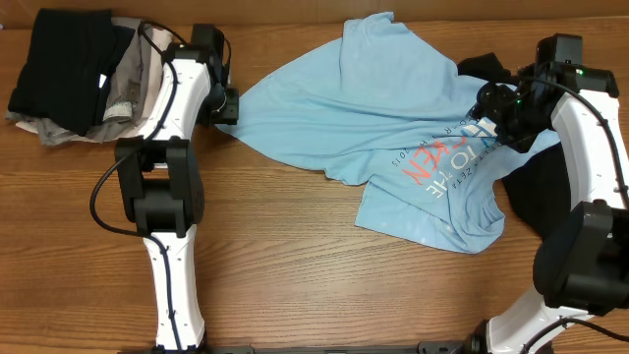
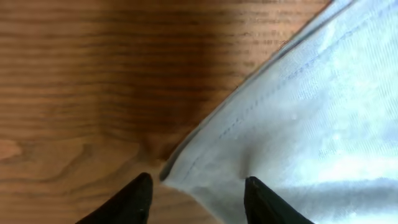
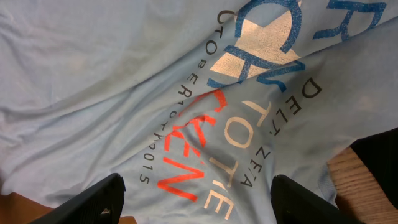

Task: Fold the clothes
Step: 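Hold the T-shirt edges with both grippers and stretch it flat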

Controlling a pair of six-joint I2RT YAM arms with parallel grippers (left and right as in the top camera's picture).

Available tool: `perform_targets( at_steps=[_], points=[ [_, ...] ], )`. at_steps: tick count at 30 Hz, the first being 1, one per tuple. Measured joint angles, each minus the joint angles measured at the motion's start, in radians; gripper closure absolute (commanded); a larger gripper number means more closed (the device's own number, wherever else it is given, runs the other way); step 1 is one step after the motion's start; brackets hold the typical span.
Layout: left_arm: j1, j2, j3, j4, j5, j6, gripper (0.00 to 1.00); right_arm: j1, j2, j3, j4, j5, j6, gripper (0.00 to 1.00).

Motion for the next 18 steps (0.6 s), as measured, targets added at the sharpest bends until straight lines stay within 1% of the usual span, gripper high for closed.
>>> perform_targets(
  at_steps=[2, 5, 6, 7, 9, 12, 13, 18],
  points=[
    [0.0, 0.01, 0.0, 0.013, 0.0, 0.0, 0.43, 0.0, 0.0, 0.0, 0.0, 0.0, -0.003, 0.21],
    [0.0, 0.016, -0.002, 0.032, 0.003, 0.0, 0.42, 0.0, 0.0, 0.0, 0.0, 0.0, -0.006, 0.21],
    [0.0, 0.016, -0.002, 0.039, 0.004, 0.0, 0.44, 0.0, 0.0, 0.0, 0.001, 0.0, -0.007, 0.21],
    [0.0, 0.016, -0.002, 0.044, 0.005, 0.0, 0.5, 0.0, 0.0, 0.0, 0.002, 0.0, -0.007, 0.21],
    [0.0, 0.017, -0.002, 0.051, 0.007, 0.001, 0.67, 0.0, 0.0, 0.0, 0.0, 0.001, -0.008, 0.21],
    [0.0, 0.018, -0.004, 0.067, 0.012, -0.001, 0.9, 0.0, 0.0, 0.0, -0.001, 0.002, -0.008, 0.21],
    [0.0, 0.018, -0.006, 0.073, 0.013, 0.0, 0.96, 0.0, 0.0, 0.0, -0.001, 0.002, -0.008, 0.21],
    [-0.002, 0.013, -0.025, 0.098, 0.015, -0.003, 0.96, 0.0, 0.0, 0.0, -0.011, 0.002, -0.008, 0.22]
  ],
)
